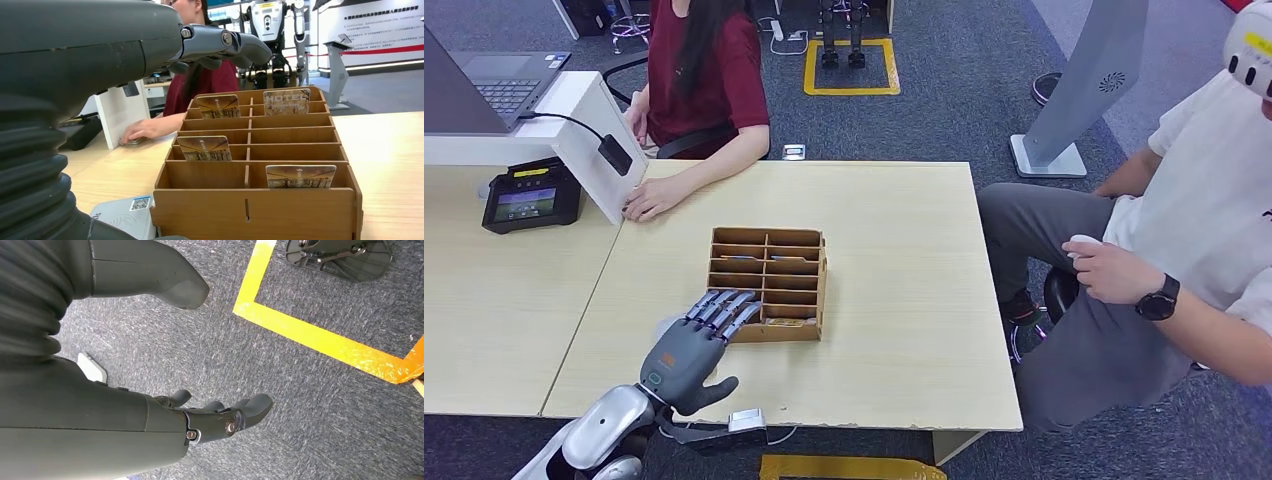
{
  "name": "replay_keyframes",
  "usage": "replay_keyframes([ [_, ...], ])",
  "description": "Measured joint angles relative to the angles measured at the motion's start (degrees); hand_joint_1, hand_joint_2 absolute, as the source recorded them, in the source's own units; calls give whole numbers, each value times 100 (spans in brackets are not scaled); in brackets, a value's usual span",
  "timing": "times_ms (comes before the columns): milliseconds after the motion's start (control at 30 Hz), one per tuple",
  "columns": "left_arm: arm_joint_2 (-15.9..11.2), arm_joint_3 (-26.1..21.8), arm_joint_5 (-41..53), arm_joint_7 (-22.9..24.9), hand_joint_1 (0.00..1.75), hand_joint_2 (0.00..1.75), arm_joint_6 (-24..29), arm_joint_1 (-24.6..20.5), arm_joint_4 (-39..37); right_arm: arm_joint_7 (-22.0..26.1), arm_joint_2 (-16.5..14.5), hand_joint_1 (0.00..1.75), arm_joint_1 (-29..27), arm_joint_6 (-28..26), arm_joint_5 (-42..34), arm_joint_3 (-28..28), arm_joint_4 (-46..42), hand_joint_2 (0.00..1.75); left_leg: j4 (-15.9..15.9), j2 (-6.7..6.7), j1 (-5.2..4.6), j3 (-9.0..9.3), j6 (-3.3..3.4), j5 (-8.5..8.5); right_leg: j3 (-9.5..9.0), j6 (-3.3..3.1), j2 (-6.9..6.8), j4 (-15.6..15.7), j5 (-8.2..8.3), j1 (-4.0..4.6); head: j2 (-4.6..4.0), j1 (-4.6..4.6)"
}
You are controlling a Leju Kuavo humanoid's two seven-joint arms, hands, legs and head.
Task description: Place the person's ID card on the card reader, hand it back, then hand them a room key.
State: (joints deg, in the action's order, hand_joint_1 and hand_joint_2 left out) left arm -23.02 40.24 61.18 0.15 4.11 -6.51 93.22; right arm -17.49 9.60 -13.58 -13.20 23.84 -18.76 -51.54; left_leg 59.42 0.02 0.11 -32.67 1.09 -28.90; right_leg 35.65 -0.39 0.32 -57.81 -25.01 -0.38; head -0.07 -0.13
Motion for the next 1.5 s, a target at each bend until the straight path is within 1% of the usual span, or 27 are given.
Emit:
replay_keyframes([
  [100,44,-27,-170,14,0,175,31,10,5,-9,-7,0,-15,11,100,12,-12,175,0,0,0,0,0,0,0,0,-1,0,0,0,0,-1],
  [200,193,-192,-466,131,0,175,-12,35,79,-75,-44,0,-93,140,376,113,-120,175,0,-4,1,-4,0,0,0,0,-4,0,0,0,0,1],
  [300,283,-351,-494,179,0,175,-101,39,154,-97,-108,0,-168,280,611,293,-232,175,0,-4,1,-5,0,0,-1,0,-4,0,0,0,1,2],
  [467,363,-508,-492,179,0,175,-105,52,181,-78,-186,0,-220,361,748,510,-303,175,0,-4,1,-5,0,0,-1,0,-5,0,0,0,1,2],
  [667,411,-602,-492,179,0,175,-105,69,186,-78,-227,0,-247,372,757,619,-336,175,0,-4,1,-5,0,0,-1,0,-5,0,0,0,0,3],
  [1200,444,-614,-492,179,0,175,-105,72,186,-78,-245,0,-255,379,763,675,-365,175,0,-3,1,-5,0,0,0,0,-5,0,0,0,1,0],
  [1500,452,-615,-420,174,0,175,-100,78,186,19,-366,0,-259,578,1167,915,-365,175,0,-3,1,-5,0,0,0,0,-5,0,0,0,0,0],
])
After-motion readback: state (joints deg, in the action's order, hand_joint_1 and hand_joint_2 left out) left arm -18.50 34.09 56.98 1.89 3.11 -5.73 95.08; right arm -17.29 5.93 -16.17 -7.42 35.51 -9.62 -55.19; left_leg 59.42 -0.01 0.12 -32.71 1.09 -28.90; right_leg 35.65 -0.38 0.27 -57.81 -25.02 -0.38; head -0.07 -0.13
